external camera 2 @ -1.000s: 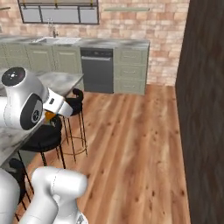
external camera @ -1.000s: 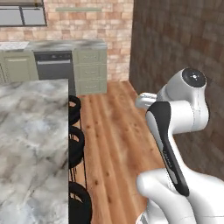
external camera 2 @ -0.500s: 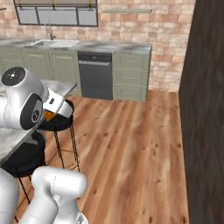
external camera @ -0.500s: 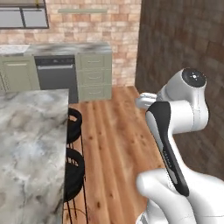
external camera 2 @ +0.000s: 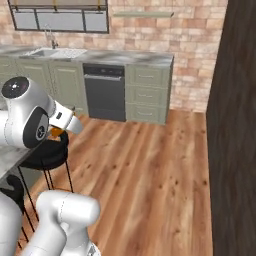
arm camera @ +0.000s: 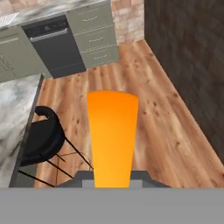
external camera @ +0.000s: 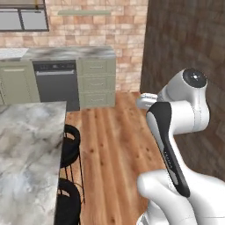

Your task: Pick the cheese from the fridge and the cheese grater from the cabinet and place them next to the salad bowl.

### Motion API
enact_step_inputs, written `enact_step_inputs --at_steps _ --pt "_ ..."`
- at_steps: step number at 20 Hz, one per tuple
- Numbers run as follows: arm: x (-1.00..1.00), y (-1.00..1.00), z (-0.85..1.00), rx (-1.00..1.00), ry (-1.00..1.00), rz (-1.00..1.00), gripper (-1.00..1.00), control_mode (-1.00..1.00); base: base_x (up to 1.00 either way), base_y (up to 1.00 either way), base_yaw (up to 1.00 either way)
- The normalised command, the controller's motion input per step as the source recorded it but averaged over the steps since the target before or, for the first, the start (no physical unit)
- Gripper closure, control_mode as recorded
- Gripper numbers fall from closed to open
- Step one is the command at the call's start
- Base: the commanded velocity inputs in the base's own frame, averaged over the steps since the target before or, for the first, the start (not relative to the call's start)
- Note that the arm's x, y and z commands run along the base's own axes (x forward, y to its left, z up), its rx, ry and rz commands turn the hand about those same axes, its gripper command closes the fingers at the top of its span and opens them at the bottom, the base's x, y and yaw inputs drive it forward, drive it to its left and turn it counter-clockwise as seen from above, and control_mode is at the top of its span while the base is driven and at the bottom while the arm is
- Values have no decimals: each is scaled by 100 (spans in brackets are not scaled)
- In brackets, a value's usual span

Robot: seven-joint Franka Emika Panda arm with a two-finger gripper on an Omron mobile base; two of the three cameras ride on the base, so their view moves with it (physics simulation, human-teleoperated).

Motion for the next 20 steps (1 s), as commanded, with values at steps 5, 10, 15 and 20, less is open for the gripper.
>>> enact_step_inputs --at_steps 5,10,15,20 --pt "0 0 0 0 0 0 100 100 81 -32 3" --pt "0 0 0 0 0 0 100 100 82 -29 3" --pt "0 0 0 0 0 0 100 100 83 -28 4" --pt "0 0 0 0 0 0 100 100 83 -26 5"
